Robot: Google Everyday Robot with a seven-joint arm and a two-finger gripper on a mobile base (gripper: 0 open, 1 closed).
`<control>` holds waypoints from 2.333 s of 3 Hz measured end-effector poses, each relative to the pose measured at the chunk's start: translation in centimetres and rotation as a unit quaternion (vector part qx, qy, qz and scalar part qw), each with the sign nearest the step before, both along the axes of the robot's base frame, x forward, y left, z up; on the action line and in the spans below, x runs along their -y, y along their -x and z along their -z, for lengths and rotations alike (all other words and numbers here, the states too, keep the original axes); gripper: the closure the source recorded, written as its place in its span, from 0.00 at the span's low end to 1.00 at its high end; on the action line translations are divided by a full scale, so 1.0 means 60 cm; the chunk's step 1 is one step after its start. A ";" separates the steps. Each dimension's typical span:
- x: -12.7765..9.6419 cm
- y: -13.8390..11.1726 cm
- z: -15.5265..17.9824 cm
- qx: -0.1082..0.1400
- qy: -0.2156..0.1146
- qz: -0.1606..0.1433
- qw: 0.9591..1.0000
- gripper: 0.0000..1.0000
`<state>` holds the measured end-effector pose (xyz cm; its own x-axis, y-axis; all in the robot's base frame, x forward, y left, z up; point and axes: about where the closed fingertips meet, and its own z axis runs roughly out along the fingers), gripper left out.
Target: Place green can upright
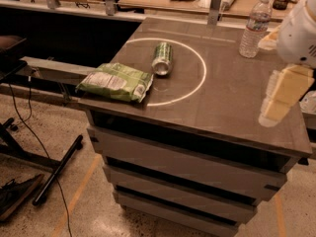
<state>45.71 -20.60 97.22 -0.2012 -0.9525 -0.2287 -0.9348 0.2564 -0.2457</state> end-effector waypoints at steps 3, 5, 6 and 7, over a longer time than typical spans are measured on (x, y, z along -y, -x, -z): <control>-0.158 -0.251 0.038 -0.015 0.011 0.025 1.000 0.00; -0.205 -0.371 0.076 -0.019 -0.034 0.198 0.979 0.00; -0.208 -0.374 0.080 -0.025 -0.049 0.240 0.969 0.00; -0.214 -0.382 0.082 -0.023 -0.052 0.242 0.969 0.00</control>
Offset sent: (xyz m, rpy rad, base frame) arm 0.1462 0.1002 -0.0302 0.0040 0.0658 0.0412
